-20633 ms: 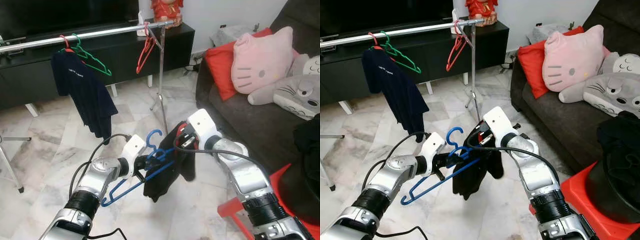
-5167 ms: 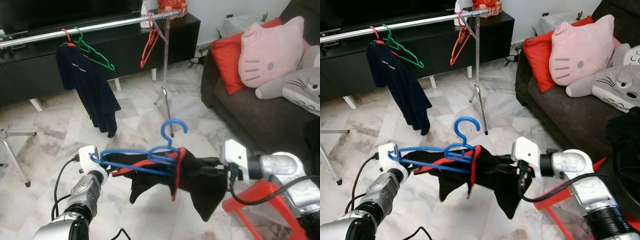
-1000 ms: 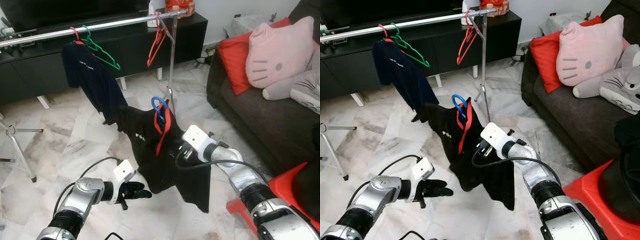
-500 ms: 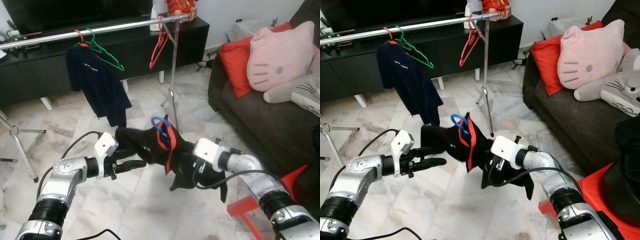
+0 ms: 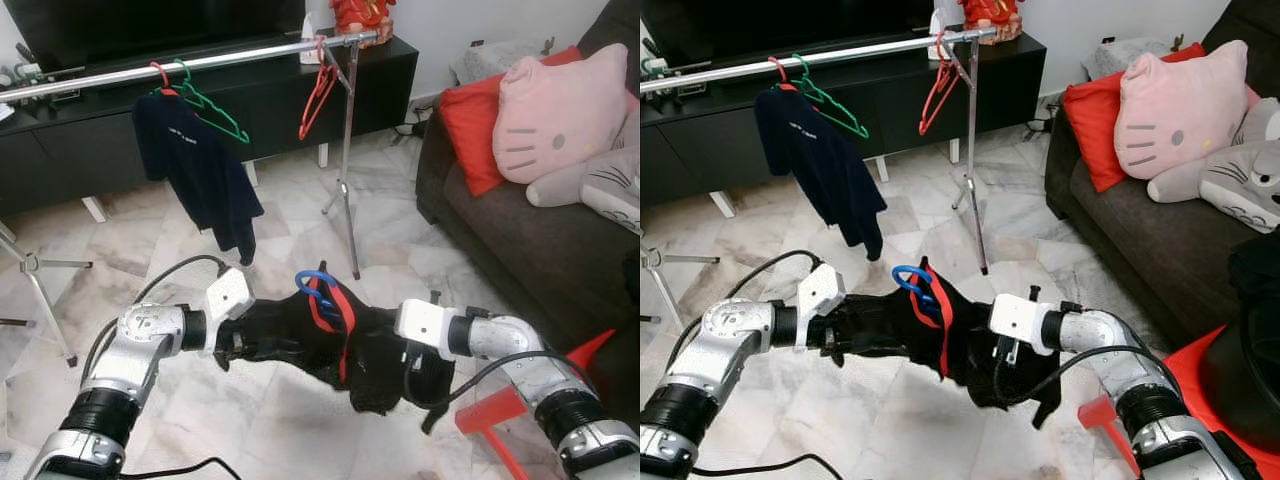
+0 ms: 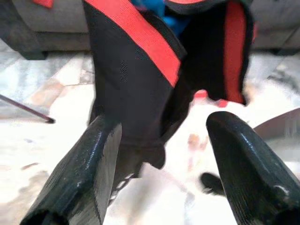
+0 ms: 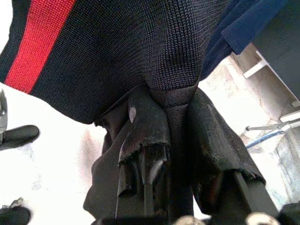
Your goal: Hang hanger
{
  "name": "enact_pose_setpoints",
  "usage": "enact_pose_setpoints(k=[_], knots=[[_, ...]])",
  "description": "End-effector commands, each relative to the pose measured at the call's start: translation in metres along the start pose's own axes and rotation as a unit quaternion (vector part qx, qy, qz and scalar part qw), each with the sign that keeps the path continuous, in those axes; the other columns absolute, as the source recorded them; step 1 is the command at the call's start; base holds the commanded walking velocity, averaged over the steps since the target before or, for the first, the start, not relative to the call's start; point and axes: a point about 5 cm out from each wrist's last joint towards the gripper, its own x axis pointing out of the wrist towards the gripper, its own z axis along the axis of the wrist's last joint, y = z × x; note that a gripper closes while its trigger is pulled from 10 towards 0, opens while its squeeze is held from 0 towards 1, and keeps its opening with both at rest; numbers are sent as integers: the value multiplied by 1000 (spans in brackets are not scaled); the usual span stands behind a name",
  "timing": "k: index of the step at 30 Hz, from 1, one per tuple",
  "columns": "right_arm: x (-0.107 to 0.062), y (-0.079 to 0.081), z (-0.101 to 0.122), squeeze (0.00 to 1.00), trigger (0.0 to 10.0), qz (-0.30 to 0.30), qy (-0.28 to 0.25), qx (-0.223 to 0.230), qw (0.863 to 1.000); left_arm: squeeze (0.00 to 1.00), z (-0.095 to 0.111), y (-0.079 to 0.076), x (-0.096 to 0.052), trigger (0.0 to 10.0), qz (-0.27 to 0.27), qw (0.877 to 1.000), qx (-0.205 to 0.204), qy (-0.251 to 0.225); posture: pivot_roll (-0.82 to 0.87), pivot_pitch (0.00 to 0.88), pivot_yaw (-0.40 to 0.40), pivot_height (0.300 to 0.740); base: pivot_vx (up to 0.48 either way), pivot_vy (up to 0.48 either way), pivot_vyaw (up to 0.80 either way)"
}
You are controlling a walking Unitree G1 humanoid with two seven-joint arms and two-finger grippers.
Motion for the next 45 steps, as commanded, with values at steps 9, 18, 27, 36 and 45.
enact_pose_setpoints(k=[9,18,27,36,45], knots=[[-1,-2,15,0,0,7,-39,-28,999,0,1,8,-3,10000,3,999,27,18,-70,81,59,740,0,0,0],[1,-3,25,0,0,6,-61,-34,998,0,-7,-1,10,10000,-39,999,5,26,-79,83,62,740,0,0,0],[5,-1,30,0,0,14,-72,-36,997,0,-8,-4,17,314,-44,999,-9,14,-79,85,58,740,0,0,0],[4,-2,31,0,0,14,-74,-33,997,0,-7,-4,18,0,-46,999,-20,1,-77,85,54,740,0,0,0],[5,2,27,0,0,18,-71,-24,997,0,-5,-9,18,0,-79,996,-33,-6,-77,85,54,740,0,0,0]])
